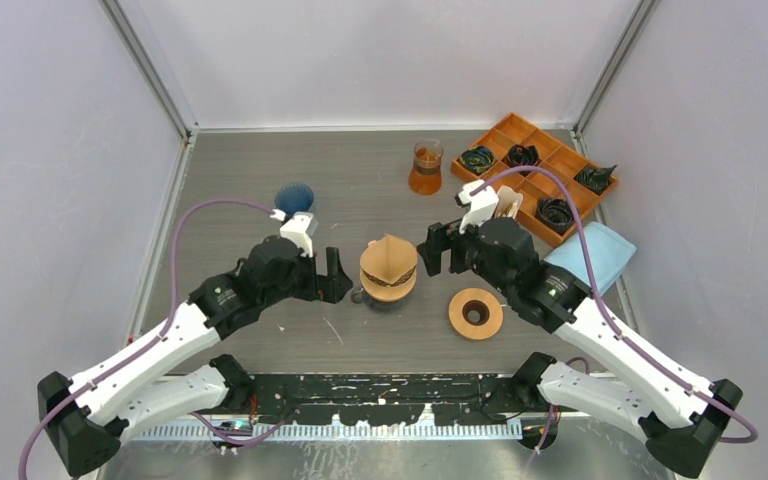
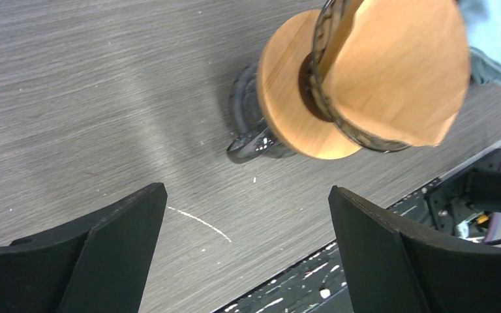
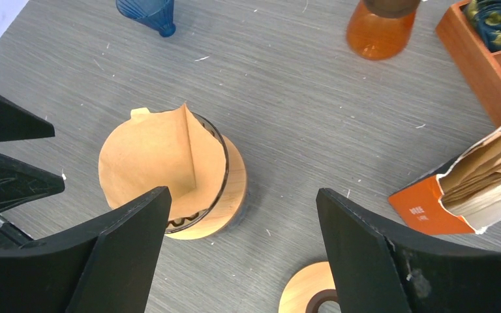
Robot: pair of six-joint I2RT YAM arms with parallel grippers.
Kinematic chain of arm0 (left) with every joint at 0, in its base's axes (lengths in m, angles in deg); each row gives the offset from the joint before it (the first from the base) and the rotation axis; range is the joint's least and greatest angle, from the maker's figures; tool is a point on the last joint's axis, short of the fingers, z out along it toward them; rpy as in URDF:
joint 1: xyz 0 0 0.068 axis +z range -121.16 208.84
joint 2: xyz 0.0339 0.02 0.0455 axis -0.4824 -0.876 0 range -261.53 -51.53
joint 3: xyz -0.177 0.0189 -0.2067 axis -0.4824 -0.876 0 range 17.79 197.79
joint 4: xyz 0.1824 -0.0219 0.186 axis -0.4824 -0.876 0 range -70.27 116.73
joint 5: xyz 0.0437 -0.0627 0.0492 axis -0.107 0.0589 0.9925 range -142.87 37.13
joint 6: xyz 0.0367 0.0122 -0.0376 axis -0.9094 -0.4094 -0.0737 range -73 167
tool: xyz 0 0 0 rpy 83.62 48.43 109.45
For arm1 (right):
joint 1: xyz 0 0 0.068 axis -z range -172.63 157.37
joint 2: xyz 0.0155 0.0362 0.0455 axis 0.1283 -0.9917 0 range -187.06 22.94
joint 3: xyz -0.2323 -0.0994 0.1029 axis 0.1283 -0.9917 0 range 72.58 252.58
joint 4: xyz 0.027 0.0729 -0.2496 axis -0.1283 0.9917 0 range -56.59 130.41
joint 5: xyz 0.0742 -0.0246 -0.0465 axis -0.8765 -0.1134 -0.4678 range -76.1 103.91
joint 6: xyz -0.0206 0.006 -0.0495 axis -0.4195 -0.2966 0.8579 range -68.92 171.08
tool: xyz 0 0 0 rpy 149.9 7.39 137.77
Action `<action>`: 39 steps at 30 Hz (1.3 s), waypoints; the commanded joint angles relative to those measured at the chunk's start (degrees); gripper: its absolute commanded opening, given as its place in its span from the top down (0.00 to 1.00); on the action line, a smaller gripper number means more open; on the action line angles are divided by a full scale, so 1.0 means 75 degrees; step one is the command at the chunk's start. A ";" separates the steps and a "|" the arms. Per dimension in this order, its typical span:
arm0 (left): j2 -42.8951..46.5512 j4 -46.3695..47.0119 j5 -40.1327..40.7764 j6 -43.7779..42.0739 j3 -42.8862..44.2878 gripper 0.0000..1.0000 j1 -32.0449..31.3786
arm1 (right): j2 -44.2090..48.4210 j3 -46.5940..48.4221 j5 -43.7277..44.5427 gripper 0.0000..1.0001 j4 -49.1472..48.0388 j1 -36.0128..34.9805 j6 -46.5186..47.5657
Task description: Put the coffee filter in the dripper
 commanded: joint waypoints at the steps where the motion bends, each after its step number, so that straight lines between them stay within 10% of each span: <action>1: 0.0513 0.1107 0.0269 -0.0386 -0.0769 0.02 0.0027 | 0.0504 -0.0207 0.0452 0.11 -0.0644 0.0009 0.0241; 20: -0.0880 0.4605 -0.1118 -0.2410 -0.2316 0.12 0.0025 | 0.1180 -0.0638 0.0274 0.11 -0.0781 0.0016 0.0425; 39: -0.1811 0.6186 -0.1790 -0.3358 -0.2814 0.53 0.0029 | 0.1204 -0.0622 0.0605 0.10 -0.0850 0.0016 0.0713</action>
